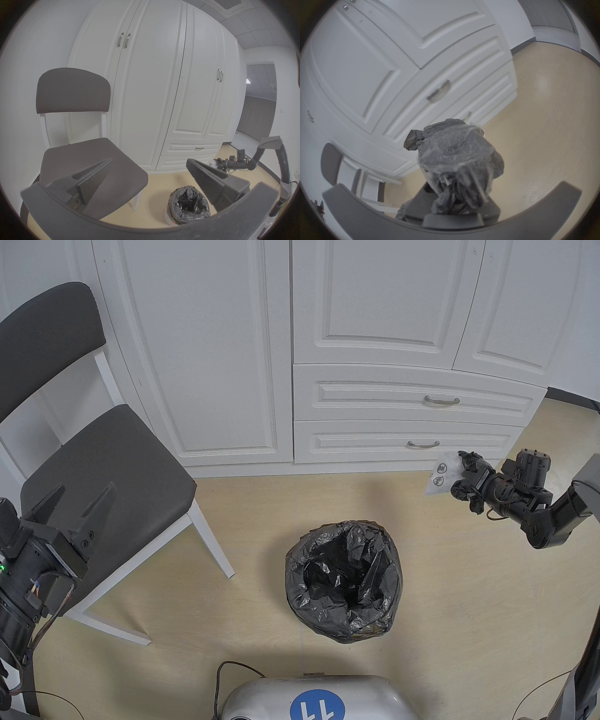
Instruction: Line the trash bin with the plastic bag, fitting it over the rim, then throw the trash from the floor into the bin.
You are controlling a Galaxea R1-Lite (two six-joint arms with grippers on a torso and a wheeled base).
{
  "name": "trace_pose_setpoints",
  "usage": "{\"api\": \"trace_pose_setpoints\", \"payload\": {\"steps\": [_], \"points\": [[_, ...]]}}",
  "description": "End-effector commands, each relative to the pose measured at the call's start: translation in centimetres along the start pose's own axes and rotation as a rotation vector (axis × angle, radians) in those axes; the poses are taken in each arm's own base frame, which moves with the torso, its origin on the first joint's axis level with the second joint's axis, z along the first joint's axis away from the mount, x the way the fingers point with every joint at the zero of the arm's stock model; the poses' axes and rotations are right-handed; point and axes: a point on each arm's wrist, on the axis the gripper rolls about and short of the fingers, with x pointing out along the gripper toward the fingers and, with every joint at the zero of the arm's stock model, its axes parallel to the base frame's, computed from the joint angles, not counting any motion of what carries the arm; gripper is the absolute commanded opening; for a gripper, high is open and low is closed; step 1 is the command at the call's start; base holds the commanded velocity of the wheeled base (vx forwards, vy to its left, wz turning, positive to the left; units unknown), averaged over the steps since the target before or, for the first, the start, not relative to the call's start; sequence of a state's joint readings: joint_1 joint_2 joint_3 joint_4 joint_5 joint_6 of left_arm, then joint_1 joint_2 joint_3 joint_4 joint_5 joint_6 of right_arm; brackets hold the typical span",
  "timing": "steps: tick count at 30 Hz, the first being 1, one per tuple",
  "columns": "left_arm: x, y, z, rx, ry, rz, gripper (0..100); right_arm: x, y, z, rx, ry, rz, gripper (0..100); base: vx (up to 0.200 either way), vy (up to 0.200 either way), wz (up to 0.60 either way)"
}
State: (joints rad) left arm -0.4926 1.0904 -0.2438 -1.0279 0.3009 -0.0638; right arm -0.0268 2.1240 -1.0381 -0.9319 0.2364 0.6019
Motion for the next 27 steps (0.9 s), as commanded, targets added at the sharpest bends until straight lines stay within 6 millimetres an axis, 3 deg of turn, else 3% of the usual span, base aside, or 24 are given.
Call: {"api": "trace_pose_setpoints", "payload": {"steps": [1, 5, 11, 12, 17, 21, 25, 27], "points": [[0.0, 0.0, 0.6, 0.008, -0.021, -0.012, 100, -4.9, 7.0, 0.9, -0.078, -0.012, 0.141, 0, 0.0, 0.0, 0.0], [-0.1, 0.0, 0.8, 0.019, -0.031, -0.017, 100, -6.5, 9.3, -0.7, -0.156, 0.021, 0.182, 0, 0.0, 0.0, 0.0], [-0.3, 0.0, 0.8, 0.036, -0.036, -0.02, 100, -6.9, 11.6, -3.3, -0.214, 0.077, 0.176, 0, 0.0, 0.0, 0.0], [-0.6, 0.0, 1.1, 0.03, -0.051, -0.027, 100, -7.0, 12.4, -4.7, -0.221, 0.169, 0.153, 0, 0.0, 0.0, 0.0], [-1.2, 0.1, 1.6, 0.023, -0.079, -0.054, 100, -7.1, 14.7, -6.6, -0.216, 0.43, 0.081, 0, 0.0, 0.0, 0.0], [-1.5, 0.1, 1.7, 0.022, -0.085, -0.086, 100, -5.6, 16.1, -8.5, -0.108, 0.622, -0.027, 0, 0.0, 0.0, 0.0], [-1.5, 0.2, 1.6, 0.025, -0.076, -0.089, 100, -1.9, 14.6, -12.5, -0.069, 0.76, -0.136, 0, 0.0, 0.0, 0.0], [-1.5, 0.2, 1.5, 0.027, -0.069, -0.09, 100, -1.3, 14.2, -13.9, -0.075, 0.792, -0.151, 0, 0.0, 0.0, 0.0]]}}
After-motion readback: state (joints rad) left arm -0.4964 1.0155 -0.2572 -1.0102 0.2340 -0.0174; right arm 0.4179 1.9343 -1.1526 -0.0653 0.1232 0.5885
